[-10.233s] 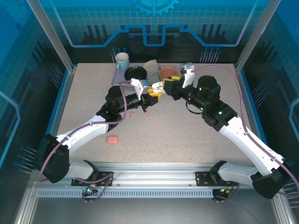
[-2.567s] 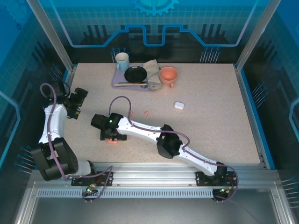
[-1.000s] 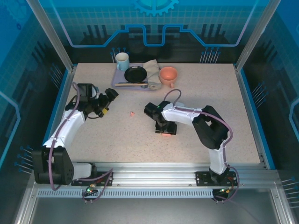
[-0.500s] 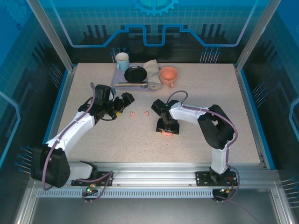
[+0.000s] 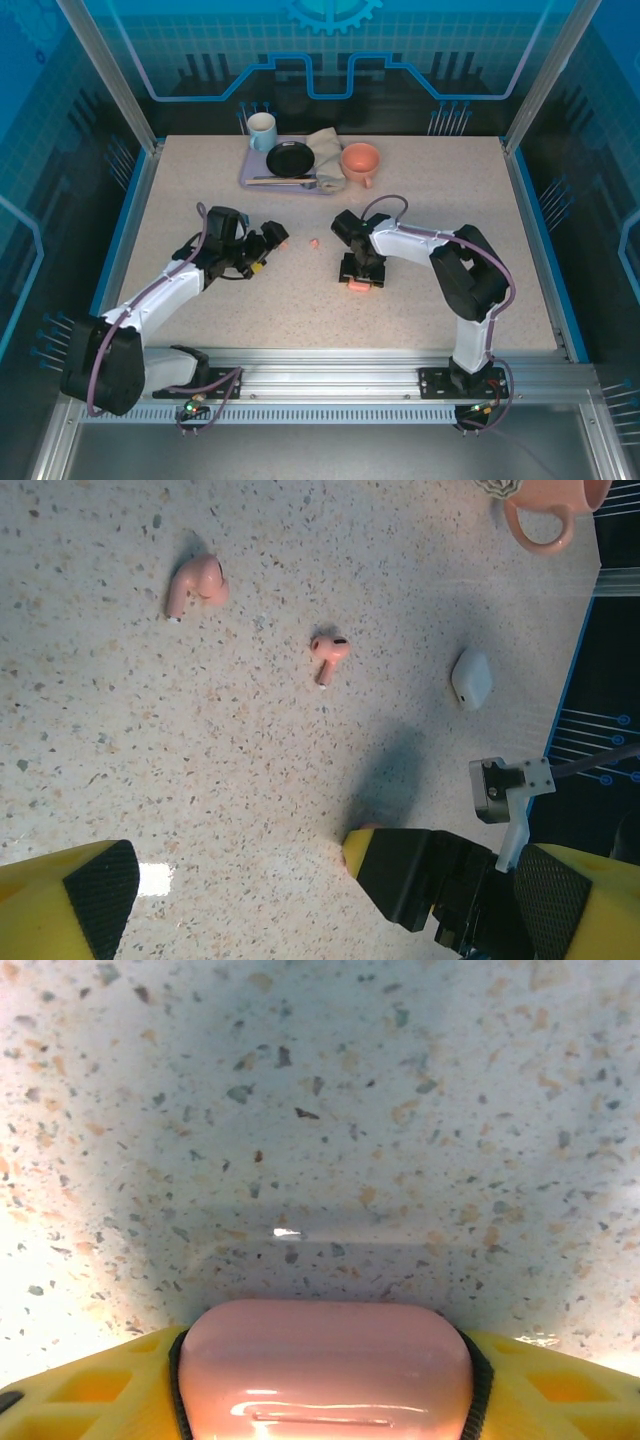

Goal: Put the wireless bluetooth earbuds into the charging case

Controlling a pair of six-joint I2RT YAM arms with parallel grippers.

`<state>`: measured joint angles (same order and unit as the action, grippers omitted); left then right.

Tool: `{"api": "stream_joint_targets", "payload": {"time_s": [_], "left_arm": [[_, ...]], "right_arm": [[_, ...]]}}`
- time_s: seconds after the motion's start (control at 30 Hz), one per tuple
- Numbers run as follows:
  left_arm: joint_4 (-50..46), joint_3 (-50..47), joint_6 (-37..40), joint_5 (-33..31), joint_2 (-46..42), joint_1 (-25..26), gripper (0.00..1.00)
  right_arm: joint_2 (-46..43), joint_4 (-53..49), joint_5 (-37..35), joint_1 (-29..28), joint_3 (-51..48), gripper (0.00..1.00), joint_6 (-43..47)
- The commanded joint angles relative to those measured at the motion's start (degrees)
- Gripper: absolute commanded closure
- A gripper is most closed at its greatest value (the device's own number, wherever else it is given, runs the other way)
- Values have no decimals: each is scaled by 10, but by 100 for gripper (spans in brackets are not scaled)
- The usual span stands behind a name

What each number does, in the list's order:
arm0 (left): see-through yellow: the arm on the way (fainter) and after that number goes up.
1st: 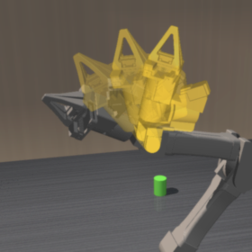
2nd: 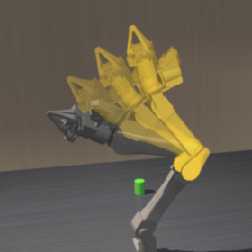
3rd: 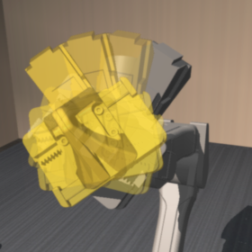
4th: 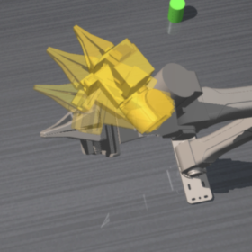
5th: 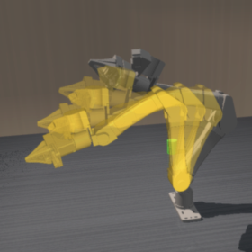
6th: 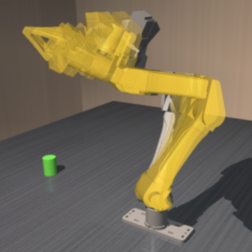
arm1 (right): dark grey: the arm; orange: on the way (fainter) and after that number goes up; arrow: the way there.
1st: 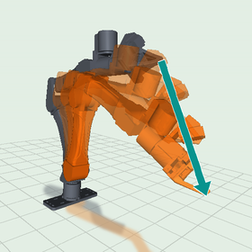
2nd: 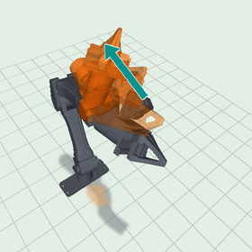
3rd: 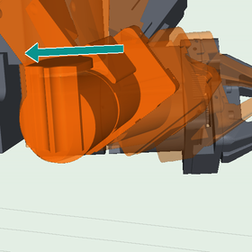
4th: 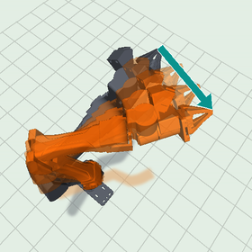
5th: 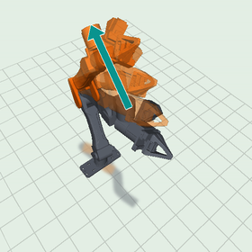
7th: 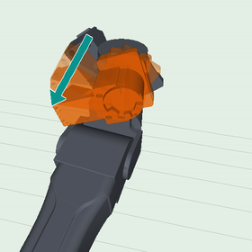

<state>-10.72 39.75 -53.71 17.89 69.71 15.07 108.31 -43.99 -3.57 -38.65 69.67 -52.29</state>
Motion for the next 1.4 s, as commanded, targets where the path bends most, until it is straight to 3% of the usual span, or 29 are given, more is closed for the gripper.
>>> {"api": "stream_joint_targets", "payload": {"time_s": [0.0, 0.4, 0.77, 1.0, 1.37], "left_arm": [[32, -14, 6, 17, -21, 10, 1], [208, -75, 92, 45, -21, 80, 1], [324, -105, 151, -25, 10, 165, 2], [383, -95, 150, -51, 71, 184, 12], [445, -68, 138, -89, 132, 189, 20]], "right_arm": [[7, 35, 22, 15, -24, 48, 4], [-77, 48, 51, 22, 34, 50, -90], [-87, 94, 78, 48, 72, 50, -235], [-76, 141, 120, 50, 78, 50, -308], [-73, 142, 132, 41, 100, 51, -325]]}}
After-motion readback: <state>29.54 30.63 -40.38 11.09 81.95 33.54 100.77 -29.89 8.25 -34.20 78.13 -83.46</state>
